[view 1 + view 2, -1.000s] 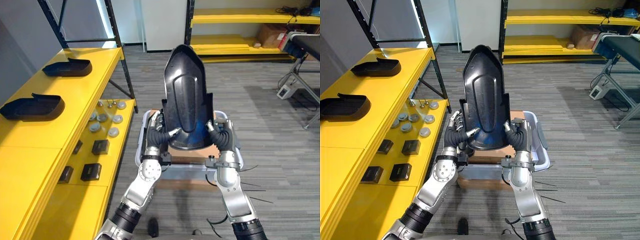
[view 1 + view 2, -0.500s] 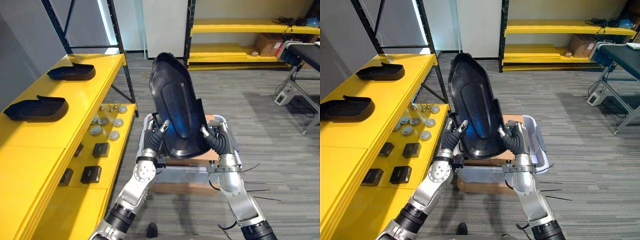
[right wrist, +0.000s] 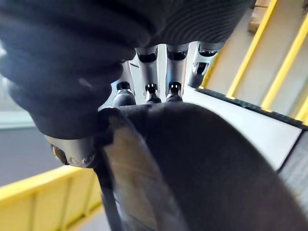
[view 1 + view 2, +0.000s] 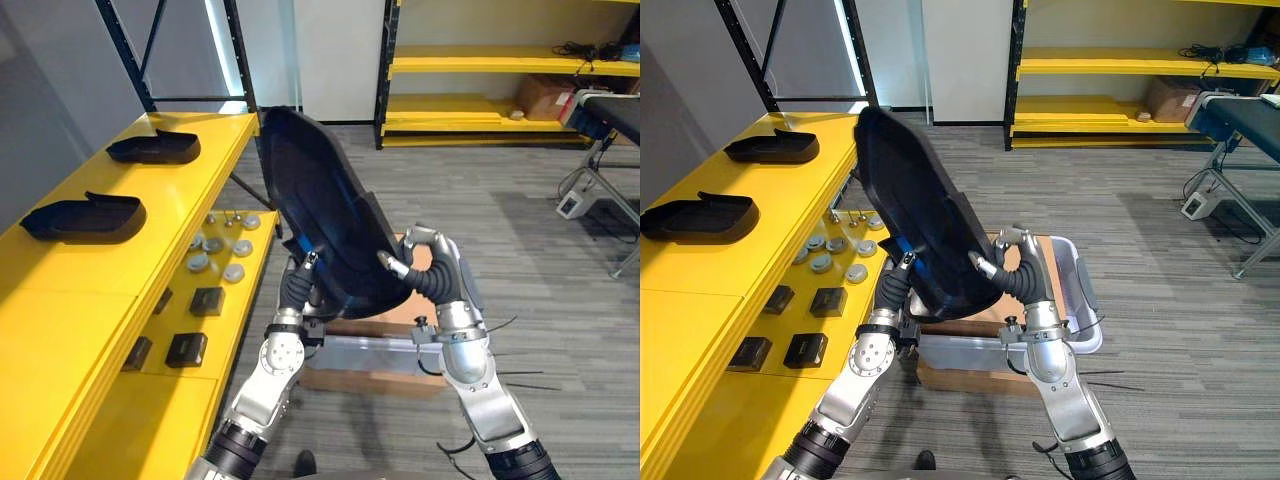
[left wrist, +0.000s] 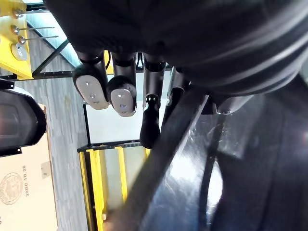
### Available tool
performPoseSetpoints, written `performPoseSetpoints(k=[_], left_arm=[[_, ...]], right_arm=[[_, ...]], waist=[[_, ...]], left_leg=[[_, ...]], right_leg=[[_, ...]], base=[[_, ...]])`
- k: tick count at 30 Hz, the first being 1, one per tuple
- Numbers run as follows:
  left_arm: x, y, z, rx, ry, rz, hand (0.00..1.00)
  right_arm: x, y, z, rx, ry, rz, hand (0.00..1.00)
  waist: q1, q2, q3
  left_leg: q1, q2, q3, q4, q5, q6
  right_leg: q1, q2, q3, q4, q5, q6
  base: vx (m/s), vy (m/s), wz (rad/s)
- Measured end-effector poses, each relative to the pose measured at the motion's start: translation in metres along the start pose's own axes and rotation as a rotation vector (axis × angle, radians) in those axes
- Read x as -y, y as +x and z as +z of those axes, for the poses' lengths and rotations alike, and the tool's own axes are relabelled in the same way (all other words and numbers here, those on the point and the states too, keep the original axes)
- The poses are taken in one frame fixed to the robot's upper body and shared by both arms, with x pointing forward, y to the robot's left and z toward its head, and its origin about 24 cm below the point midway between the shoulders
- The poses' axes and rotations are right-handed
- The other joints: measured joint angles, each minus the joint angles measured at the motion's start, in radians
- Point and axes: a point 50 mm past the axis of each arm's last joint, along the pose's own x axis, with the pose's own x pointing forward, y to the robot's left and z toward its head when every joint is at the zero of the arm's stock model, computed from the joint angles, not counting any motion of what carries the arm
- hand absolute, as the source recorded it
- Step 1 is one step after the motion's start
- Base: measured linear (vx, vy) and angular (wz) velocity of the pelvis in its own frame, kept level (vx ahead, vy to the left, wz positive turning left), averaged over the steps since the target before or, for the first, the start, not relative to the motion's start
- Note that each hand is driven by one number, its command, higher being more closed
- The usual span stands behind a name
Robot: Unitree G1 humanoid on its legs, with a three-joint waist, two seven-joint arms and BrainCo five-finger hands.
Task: Walk over and take plastic housings, then place them on the shelf
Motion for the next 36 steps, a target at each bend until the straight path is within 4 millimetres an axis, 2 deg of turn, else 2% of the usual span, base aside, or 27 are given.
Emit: performPoseSetpoints(k=[2, 6, 8, 9, 12, 13, 14, 16, 17, 19, 20, 21, 22, 24, 25, 27, 28, 30, 31, 32, 33, 34, 35, 36], left_arm=[[-0.007, -0.006, -0.008, -0.035, 0.022, 0.02, 1.0], [-0.021, -0.011, -0.016, -0.069, 0.019, 0.082, 1.0], [-0.031, -0.015, -0.02, -0.088, 0.014, 0.13, 1.0], [-0.033, -0.016, -0.02, -0.093, 0.014, 0.14, 1.0], [-0.047, -0.026, -0.019, -0.091, 0.009, 0.198, 1.0], [-0.052, -0.03, -0.017, -0.084, 0.002, 0.222, 1.0], [-0.055, -0.032, -0.016, -0.083, 0.0, 0.237, 1.0], [-0.065, -0.038, -0.014, -0.073, -0.005, 0.277, 1.0], [-0.067, -0.04, -0.013, -0.071, -0.005, 0.288, 1.0], [-0.073, -0.048, -0.014, -0.076, -0.003, 0.313, 1.0], [-0.074, -0.05, -0.015, -0.077, -0.005, 0.314, 1.0], [-0.074, -0.051, -0.015, -0.076, -0.01, 0.315, 1.0], [-0.074, -0.056, -0.015, -0.079, -0.029, 0.31, 1.0], [-0.072, -0.059, -0.015, -0.079, -0.04, 0.3, 1.0], [-0.072, -0.063, -0.016, -0.088, -0.058, 0.295, 1.0], [-0.071, -0.065, -0.016, -0.092, -0.069, 0.292, 1.0], [-0.07, -0.065, -0.013, -0.081, -0.079, 0.284, 1.0], [-0.068, -0.061, -0.006, -0.048, -0.096, 0.275, 1.0], [-0.064, -0.058, 0.0, -0.02, -0.116, 0.261, 1.0], [-0.06, -0.056, 0.004, -0.001, -0.133, 0.245, 1.0], [-0.059, -0.054, 0.006, 0.008, -0.14, 0.24, 1.0], [-0.056, -0.053, 0.007, 0.013, -0.162, 0.236, 1.0], [-0.054, -0.053, 0.007, 0.012, -0.173, 0.233, 1.0], [-0.052, -0.051, 0.007, 0.014, -0.176, 0.224, 1.0]], right_arm=[[0.018, 0.008, 0.016, 0.103, 0.125, -0.083, 0.0], [0.058, 0.004, 0.02, 0.138, 0.169, -0.269, 0.0], [0.094, -0.01, 0.023, 0.157, 0.13, -0.438, 0.0], [0.103, -0.015, 0.022, 0.153, 0.117, -0.484, 0.0], [0.152, -0.052, 0.013, 0.076, 0.006, -0.748, 0.0], [0.171, -0.075, 0.004, 0.001, -0.05, -0.863, 0.0], [0.179, -0.088, -0.002, -0.048, -0.072, -0.917, 0.0], [0.2, -0.153, -0.026, -0.326, -0.167, -1.104, 0.0], [0.202, -0.169, -0.032, -0.404, -0.178, -1.139, 0.0], [0.195, -0.231, -0.05, -0.704, -0.195, -1.236, 0.0], [0.189, -0.254, -0.055, -0.815, -0.196, -1.265, 0.0], [0.184, -0.27, -0.059, -0.894, -0.191, -1.273, 0.0], [0.168, -0.301, -0.067, -1.063, -0.157, -1.281, 0.0], [0.147, -0.326, -0.075, -1.214, -0.102, -1.257, 0.0], [0.125, -0.342, -0.083, -1.347, -0.042, -1.195, 0.0], [0.102, -0.354, -0.09, -1.444, 0.027, -1.142, 0.0], [0.084, -0.358, -0.097, -1.504, 0.089, -1.089, 0.0], [0.069, -0.354, -0.104, -1.524, 0.136, -1.037, 0.0], [0.062, -0.352, -0.108, -1.537, 0.156, -1.003, 0.0], [0.058, -0.354, -0.108, -1.551, 0.171, -0.999, 0.0], [0.058, -0.353, -0.111, -1.553, 0.176, -0.994, 0.0], [0.062, -0.349, -0.114, -1.545, 0.172, -0.988, 0.0], [0.066, -0.347, -0.114, -1.537, 0.159, -0.974, 0.0], [0.066, -0.348, -0.115, -1.546, 0.157, -0.967, 0.0]], waist=[[0.0, 0.0, 0.0], [-0.001, -0.001, 0.0], [-0.001, -0.004, 0.0], [-0.003, -0.005, -0.001], [-0.015, -0.007, -0.002], [-0.022, -0.007, -0.002], [-0.028, -0.007, -0.002], [-0.033, -0.006, -0.003], [-0.034, -0.004, -0.004], [-0.041, -0.001, -0.007], [-0.042, 0.001, -0.007], [-0.042, 0.002, -0.008], [-0.044, 0.006, -0.01], [-0.043, 0.011, -0.009], [-0.037, 0.011, -0.002], [-0.028, 0.008, 0.005], [-0.022, 0.005, 0.017], [-0.018, 0.001, 0.049], [-0.013, -0.006, 0.067], [-0.001, -0.028, 0.076], [0.001, -0.034, 0.085], [0.004, -0.032, 0.099], [0.002, -0.01, 0.107], [0.0, -0.016, 0.112]], left_leg=[[0.0, 0.0, 0.0, 0.0, -0.001, 0.001], [-0.001, -0.002, 0.001, 0.0, -0.004, 0.004], [-0.003, -0.003, 0.0, 0.0, -0.005, 0.006], [-0.003, -0.003, 0.0, 0.0, -0.005, 0.006], [-0.011, -0.003, -0.001, 0.0, -0.004, 0.004], [-0.012, -0.003, -0.002, 0.0, -0.003, 0.003], [-0.013, -0.003, -0.002, 0.0, -0.003, 0.003], [-0.015, -0.002, -0.002, 0.0, -0.006, 0.0], [-0.016, -0.002, -0.002, 0.0, -0.006, -0.002], [-0.017, 0.0, -0.002, 0.0, -0.012, -0.007], [-0.017, 0.0, -0.002, 0.0, -0.012, -0.006], [-0.017, 0.001, -0.002, 0.0, -0.013, -0.007], [-0.016, 0.001, -0.001, 0.0, -0.014, -0.005], [-0.014, 0.002, -0.001, 0.0, -0.015, -0.005], [-0.003, 0.003, -0.001, 0.0, -0.019, -0.008], [0.0, 0.003, -0.005, 0.001, -0.029, -0.004], [-0.005, -0.001, -0.015, 0.003, -0.029, -0.003], [-0.043, -0.007, -0.028, 0.047, -0.035, 0.003], [-0.088, -0.017, -0.014, 0.088, -0.08, 0.015], [-0.124, -0.018, 0.064, 0.128, -0.13, 0.067], [-0.151, -0.007, 0.135, 0.184, -0.146, 0.086], [-0.188, 0.04, 0.297, 0.297, -0.166, 0.114], [-0.175, 0.102, 0.452, 0.342, -0.183, 0.131], [-0.173, 0.107, 0.485, 0.337, -0.196, 0.105]], right_leg=[[-0.001, 0.0, -0.001, 0.0, -0.003, 0.004], [-0.004, -0.003, -0.004, -0.001, -0.003, 0.005], [-0.005, -0.003, -0.007, -0.001, -0.004, 0.005], [-0.006, -0.003, -0.007, -0.002, -0.004, 0.005], [-0.012, -0.003, -0.009, -0.004, -0.004, 0.005], [-0.012, -0.003, -0.013, -0.005, -0.004, 0.006], [-0.012, -0.003, -0.014, -0.005, -0.006, 0.006], [-0.013, -0.002, -0.018, -0.005, -0.01, 0.004], [-0.014, -0.001, -0.018, -0.005, -0.011, 0.004], [-0.015, 0.0, -0.018, -0.004, -0.014, 0.002], [-0.013, 0.001, -0.02, -0.003, -0.017, 0.002], [-0.012, 0.001, -0.02, -0.001, -0.018, 0.002], [-0.01, 0.001, -0.02, 0.001, -0.021, 0.002], [-0.009, 0.001, -0.021, 0.011, -0.027, 0.002], [-0.006, 0.0, -0.023, 0.031, -0.039, 0.006], [-0.003, -0.002, -0.031, 0.059, -0.059, 0.003], [-0.007, -0.007, -0.061, 0.097, -0.08, 0.009], [-0.016, -0.024, -0.126, 0.156, -0.109, 0.01], [-0.022, -0.046, -0.203, 0.192, -0.126, 0.008], [-0.029, -0.095, -0.282, 0.196, -0.135, 0.004], [-0.025, -0.112, -0.319, 0.207, -0.14, 0.005], [-0.011, -0.134, -0.394, 0.239, -0.155, 0.01], [0.012, -0.135, -0.468, 0.274, -0.177, 0.022], [0.02, -0.151, -0.497, 0.301, -0.194, 0.033]], base=[[0.0, 0.0, 0.02], [0.0, 0.0, 0.02], [0.0, 0.0, 0.0], [0.0, 0.0, 0.0], [0.0, 0.0, 0.01], [0.0, 0.0, 0.05], [0.0, 0.0, 0.06], [0.0, 0.0, 0.02], [0.0, 0.0, 0.0], [0.0, 0.0, 0.0], [0.0, 0.0, 0.0], [0.04, -0.021, 0.02], [0.04, -0.026, 0.0], [0.02, -0.012, 0.0], [-0.01, -0.033, 0.02], [-0.04, -0.033, 0.2], [-0.02, -0.021, 0.66], [-0.04, -0.007, 1.16], [-0.08, 0.022, 1.87], [-0.07, 0.05, 1.97], [0.0, 0.064, 2.01], [0.05, 0.078, 1.95], [0.07, 0.06, 1.93], [0.07, 0.071, 1.95]])
